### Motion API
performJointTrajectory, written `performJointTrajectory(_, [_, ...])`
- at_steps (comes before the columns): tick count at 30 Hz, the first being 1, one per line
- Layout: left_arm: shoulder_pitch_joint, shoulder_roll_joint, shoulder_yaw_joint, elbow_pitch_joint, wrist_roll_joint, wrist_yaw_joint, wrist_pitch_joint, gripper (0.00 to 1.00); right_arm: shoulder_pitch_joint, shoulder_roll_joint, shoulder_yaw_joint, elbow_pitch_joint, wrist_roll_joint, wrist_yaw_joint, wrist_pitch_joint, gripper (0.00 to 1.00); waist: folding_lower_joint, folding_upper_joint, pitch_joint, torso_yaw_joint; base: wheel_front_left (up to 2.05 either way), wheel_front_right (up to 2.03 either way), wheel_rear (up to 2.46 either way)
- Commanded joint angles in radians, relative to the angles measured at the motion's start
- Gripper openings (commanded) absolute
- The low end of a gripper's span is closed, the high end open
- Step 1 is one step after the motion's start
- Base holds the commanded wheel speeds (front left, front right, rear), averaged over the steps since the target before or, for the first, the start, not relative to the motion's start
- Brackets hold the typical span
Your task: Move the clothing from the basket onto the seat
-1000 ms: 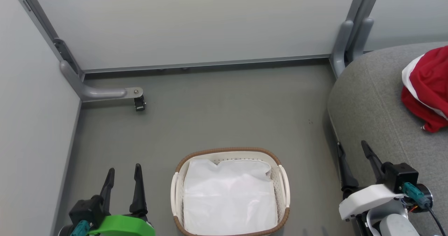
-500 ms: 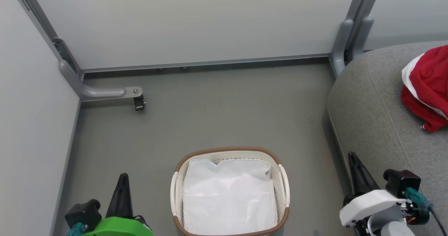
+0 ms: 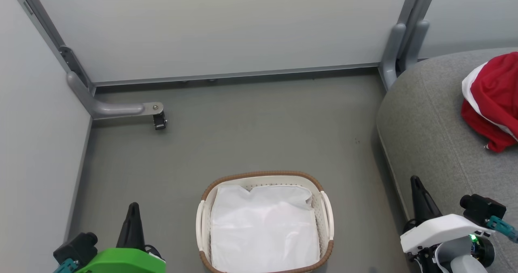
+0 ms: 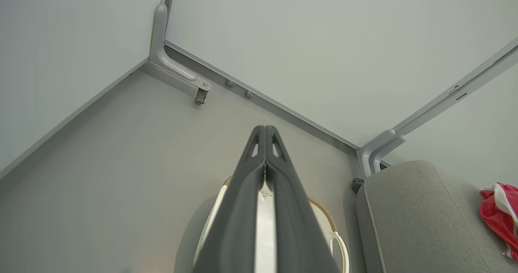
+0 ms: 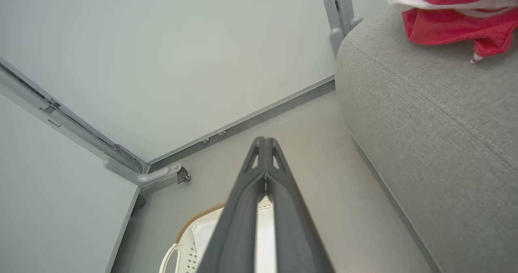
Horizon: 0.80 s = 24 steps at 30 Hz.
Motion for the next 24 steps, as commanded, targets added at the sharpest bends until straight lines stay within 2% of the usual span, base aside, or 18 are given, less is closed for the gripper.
performJointTrajectory(1, [-0.033,0.003,0.012,-0.018,-0.041,-0.007,0.008,0.00,-0.017,-0.004,-0.007,-0.020,0.044,0.000,0.010,0.00,0.0000,0.0000,-0.001,-0.001,0.00,0.00,0.00])
performJointTrajectory(24, [-0.063,0.004,0.060,-0.029,-0.327,-0.022,0.093,0.00,-0.024,-0.007,-0.033,-0.038,0.360,0.000,0.094,0.00,0.0000,0.0000,-0.008,-0.010,0.00,0.00,0.00])
